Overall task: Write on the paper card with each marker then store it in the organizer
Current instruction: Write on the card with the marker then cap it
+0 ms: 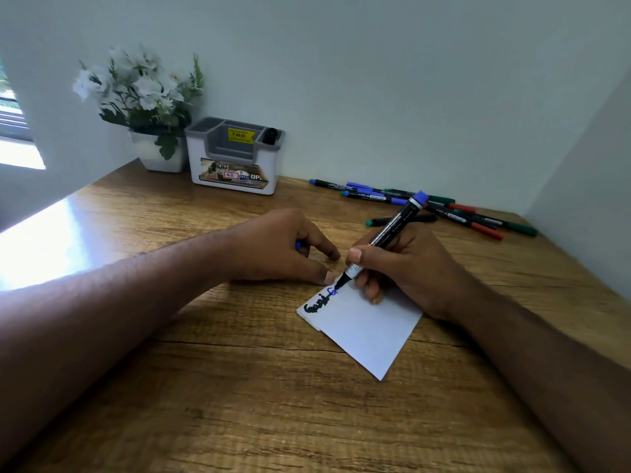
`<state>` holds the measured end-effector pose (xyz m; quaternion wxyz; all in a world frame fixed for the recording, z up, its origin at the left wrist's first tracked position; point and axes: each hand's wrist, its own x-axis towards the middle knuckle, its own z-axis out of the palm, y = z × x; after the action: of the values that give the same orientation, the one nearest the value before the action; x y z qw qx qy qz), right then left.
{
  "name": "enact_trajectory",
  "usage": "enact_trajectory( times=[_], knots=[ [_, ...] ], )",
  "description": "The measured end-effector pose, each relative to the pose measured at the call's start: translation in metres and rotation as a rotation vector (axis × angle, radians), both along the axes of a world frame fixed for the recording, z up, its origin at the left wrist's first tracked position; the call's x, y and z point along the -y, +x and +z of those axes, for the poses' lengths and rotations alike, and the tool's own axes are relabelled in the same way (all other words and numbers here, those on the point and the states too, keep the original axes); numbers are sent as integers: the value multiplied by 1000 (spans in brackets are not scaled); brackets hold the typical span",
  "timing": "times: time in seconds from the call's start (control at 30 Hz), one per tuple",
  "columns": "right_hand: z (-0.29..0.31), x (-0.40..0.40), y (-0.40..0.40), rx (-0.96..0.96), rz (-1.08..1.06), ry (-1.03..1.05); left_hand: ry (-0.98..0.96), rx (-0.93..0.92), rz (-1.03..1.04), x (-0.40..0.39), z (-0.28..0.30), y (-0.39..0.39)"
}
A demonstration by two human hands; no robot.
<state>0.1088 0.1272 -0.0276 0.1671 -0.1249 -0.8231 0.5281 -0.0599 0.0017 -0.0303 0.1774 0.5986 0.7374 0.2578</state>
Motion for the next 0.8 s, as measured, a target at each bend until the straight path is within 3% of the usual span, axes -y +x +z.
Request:
enact_trajectory(
  times=[0.8],
  knots=[
    [-2, -3, -1, -6, -109, -32, 3, 13, -3, 0, 0, 0]
  ],
)
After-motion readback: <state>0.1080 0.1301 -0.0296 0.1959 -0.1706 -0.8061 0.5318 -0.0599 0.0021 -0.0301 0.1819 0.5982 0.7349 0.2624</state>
